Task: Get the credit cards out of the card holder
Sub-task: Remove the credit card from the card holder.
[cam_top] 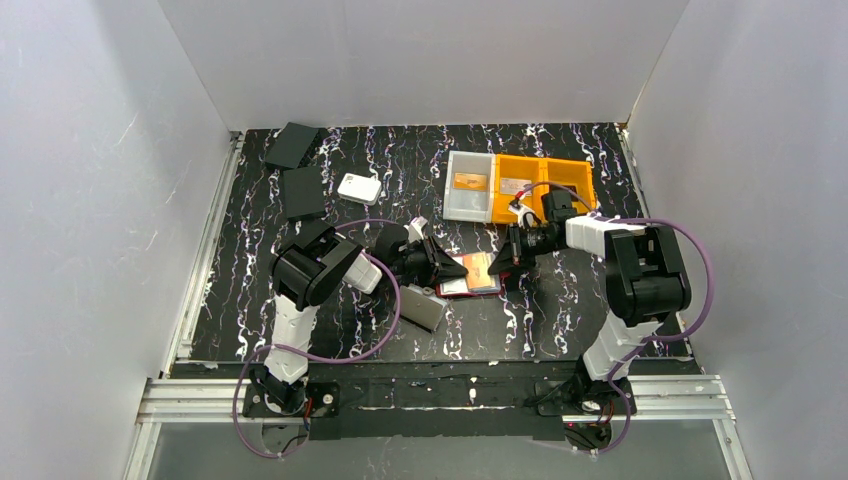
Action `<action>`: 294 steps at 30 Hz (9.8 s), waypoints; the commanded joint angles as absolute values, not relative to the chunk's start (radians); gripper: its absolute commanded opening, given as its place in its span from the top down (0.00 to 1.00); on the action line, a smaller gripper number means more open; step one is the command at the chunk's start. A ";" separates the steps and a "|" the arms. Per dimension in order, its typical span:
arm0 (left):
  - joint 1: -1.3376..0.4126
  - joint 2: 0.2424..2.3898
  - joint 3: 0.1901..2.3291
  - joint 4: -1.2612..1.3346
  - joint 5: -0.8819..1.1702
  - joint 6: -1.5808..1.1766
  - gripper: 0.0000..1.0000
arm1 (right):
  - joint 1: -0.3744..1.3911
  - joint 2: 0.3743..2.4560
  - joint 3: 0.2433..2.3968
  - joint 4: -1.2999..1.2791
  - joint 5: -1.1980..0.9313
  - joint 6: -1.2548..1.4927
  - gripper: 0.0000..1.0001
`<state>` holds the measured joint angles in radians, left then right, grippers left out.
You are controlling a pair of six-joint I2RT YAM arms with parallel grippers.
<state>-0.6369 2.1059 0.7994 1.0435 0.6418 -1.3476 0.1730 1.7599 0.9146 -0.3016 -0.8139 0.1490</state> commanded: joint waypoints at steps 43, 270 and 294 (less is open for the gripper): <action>-0.645 2.072 0.834 0.976 0.637 -1.339 0.80 | 0.334 1.656 0.971 -0.388 -0.252 -0.079 0.73; -0.659 1.972 0.767 0.923 0.618 -1.330 0.64 | 0.274 1.681 0.964 -0.399 -0.728 -0.064 0.47; -0.660 1.976 0.762 0.923 0.611 -1.322 0.63 | 0.273 1.639 0.946 -0.358 -0.863 -0.032 0.60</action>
<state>-0.6544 1.9953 0.7654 0.8894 0.6014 -1.3346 0.2611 1.6833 0.9424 -0.3885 -0.8040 -0.0452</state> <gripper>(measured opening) 0.371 0.385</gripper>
